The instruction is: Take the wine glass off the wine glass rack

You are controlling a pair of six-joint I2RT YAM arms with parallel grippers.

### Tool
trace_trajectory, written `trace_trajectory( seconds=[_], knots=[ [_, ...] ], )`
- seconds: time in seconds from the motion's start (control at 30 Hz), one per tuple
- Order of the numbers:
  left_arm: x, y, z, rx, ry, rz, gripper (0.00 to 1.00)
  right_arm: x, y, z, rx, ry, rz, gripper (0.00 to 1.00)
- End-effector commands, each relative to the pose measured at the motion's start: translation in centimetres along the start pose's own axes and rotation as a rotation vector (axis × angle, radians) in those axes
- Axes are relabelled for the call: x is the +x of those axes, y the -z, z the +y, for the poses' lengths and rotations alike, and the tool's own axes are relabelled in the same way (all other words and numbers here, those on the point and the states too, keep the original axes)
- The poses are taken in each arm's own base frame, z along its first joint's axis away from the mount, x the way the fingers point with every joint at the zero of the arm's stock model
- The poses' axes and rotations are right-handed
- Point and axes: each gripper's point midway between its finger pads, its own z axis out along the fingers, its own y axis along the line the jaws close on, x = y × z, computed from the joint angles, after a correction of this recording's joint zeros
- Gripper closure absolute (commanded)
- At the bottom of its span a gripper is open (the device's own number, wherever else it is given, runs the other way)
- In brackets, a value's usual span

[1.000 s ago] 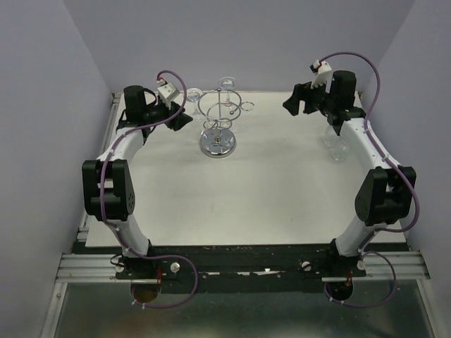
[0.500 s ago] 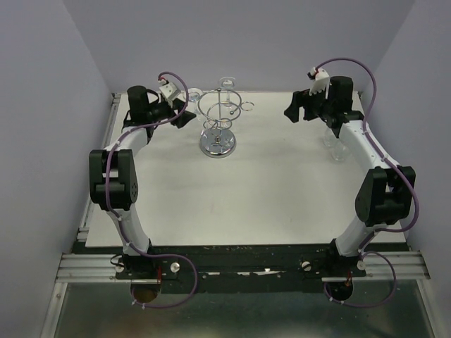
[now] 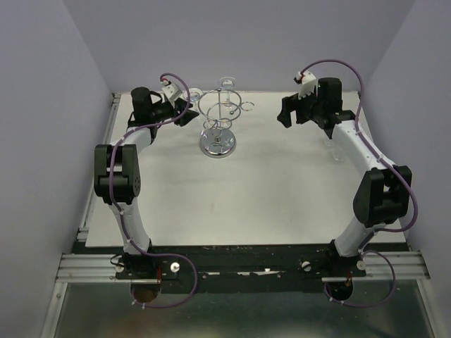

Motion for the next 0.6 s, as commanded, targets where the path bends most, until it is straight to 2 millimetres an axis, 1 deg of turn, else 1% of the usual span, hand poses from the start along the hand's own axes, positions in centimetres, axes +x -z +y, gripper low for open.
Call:
trace_trajectory(
  seconds=[0.0, 0.13, 0.27, 0.4, 0.57],
  knots=[
    [-1.7, -0.8, -0.3, 0.069, -0.068, -0.064, 0.40, 0.8, -0.5, 1.4, -0.024, 0.056, 0.044, 0.03],
    [-1.4, -1.0, -0.3, 0.080, -0.054, -0.071, 0.42, 0.7, -0.7, 2.4, -0.037, 0.083, 0.052, 0.03],
    [-1.2, -1.1, -0.3, 0.090, -0.054, -0.078, 0.44, 0.5, -0.9, 2.8, -0.037, 0.116, 0.054, 0.02],
    [-1.4, -1.2, -0.4, 0.102, -0.046, -0.088, 0.49, 0.5, -1.0, 3.0, -0.026, 0.131, 0.056, 0.02],
    [-1.7, -1.3, -0.4, 0.103, -0.034, -0.097, 0.50, 0.8, -1.4, 3.8, -0.043, 0.146, 0.065, 0.02]
  ],
)
